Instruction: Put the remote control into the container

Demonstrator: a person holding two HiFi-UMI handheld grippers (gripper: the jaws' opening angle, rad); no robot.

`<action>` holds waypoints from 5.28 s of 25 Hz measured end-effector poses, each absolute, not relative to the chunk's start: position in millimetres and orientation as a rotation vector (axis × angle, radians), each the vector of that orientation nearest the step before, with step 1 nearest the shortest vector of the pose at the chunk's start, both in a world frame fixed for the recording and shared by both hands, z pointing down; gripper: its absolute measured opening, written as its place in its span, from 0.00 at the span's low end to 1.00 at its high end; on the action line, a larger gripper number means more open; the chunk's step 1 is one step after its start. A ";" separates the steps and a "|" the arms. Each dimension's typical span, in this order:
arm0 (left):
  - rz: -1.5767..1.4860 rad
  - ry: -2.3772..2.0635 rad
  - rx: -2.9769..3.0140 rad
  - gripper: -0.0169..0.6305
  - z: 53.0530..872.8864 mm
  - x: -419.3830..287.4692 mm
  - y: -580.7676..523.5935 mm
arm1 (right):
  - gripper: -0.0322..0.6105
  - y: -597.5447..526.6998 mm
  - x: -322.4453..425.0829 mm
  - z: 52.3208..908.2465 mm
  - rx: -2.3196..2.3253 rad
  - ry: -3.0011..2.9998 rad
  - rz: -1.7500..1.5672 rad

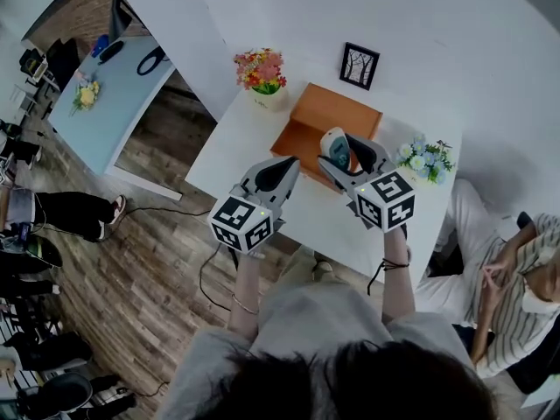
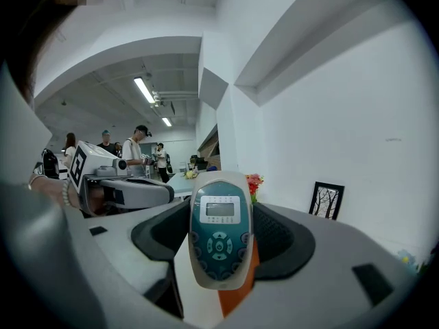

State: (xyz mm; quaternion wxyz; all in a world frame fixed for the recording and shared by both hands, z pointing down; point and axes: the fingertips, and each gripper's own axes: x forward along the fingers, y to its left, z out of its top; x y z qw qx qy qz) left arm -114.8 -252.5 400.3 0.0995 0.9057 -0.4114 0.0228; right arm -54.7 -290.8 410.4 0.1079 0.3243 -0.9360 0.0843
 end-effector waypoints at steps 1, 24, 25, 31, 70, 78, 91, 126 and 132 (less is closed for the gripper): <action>0.076 -1.207 2.675 0.03 403.8 -115.7 -256.9 | 0.49 -295.1 -55.7 413.3 0.959 -2.747 0.255; 0.183 -1.006 2.579 0.03 486.2 -130.1 -332.8 | 0.49 -365.3 -92.4 516.0 0.879 -2.483 0.405; 0.188 -1.001 2.574 0.03 488.8 -130.1 -334.3 | 0.49 -367.4 -94.0 520.2 0.871 -2.471 0.408; 0.206 -0.977 2.546 0.03 502.5 -130.6 -340.3 | 0.49 -375.0 -99.9 545.9 0.828 -2.403 0.447; 0.219 -1.011 2.477 0.03 524.0 -144.9 -355.5 | 0.49 -368.6 -120.5 637.3 0.586 -2.087 0.560; 0.218 -1.010 2.486 0.03 521.3 -145.0 -353.3 | 0.49 -372.3 -118.9 631.2 0.641 -2.118 0.558; 0.201 -1.015 2.512 0.03 511.0 -140.8 -346.7 | 0.35 -377.4 -116.9 590.1 0.755 -2.292 0.537; 0.133 -1.021 2.708 0.03 442.9 -91.7 -286.6 | 0.05 -307.9 -79.7 427.2 0.994 -2.802 0.309; 0.089 -1.050 2.760 0.03 417.2 -85.1 -269.4 | 0.05 -290.4 -69.5 401.1 0.997 -2.883 0.247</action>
